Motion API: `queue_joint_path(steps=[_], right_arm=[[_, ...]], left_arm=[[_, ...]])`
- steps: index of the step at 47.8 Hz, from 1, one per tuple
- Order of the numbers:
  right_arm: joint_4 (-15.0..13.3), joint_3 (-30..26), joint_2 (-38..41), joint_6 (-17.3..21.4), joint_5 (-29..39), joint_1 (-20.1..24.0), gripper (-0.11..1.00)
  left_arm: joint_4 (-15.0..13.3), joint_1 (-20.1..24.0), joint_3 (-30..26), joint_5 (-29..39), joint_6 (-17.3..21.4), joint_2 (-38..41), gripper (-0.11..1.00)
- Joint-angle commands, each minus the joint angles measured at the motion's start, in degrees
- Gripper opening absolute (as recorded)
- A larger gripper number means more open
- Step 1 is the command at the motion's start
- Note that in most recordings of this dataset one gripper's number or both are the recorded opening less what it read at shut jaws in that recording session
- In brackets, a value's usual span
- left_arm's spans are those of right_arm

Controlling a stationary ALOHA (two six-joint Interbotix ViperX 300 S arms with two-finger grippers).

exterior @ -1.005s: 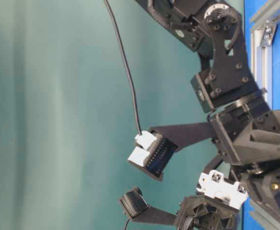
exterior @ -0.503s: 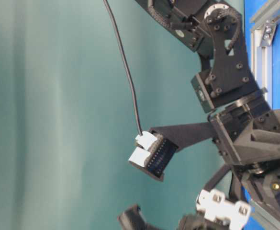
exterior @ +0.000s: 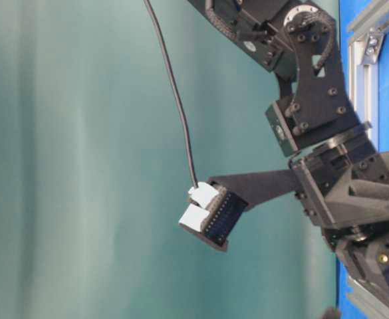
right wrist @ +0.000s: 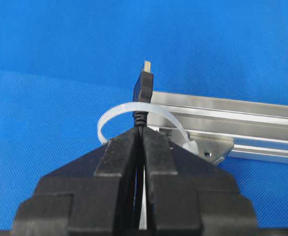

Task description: Insert the wire through the string loop located on the left side.

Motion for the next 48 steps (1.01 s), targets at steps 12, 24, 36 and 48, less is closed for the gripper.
queue_joint_path(steps=[12,24,36,48], right_arm=[[0.00,-1.05,-1.41,0.18,-0.09,0.00,0.00],[0.09,-1.05,-1.41,0.18,0.09,0.00,0.00],[0.09,-1.14,-1.32,0.18,0.09,0.00,0.00],[0.09,-1.23,-1.41,0.18,0.00,0.00,0.00]], left_arm=[[0.09,-0.09,4.04,1.67,-0.09,-6.15,0.00],[0.09,-3.34,3.34,2.90,-0.35,-6.68,0.00],[0.09,-14.77,3.43,3.25,-1.76,-8.96,0.00],[0.09,-24.61,3.08,3.25,-2.20,-9.23,0.00]])
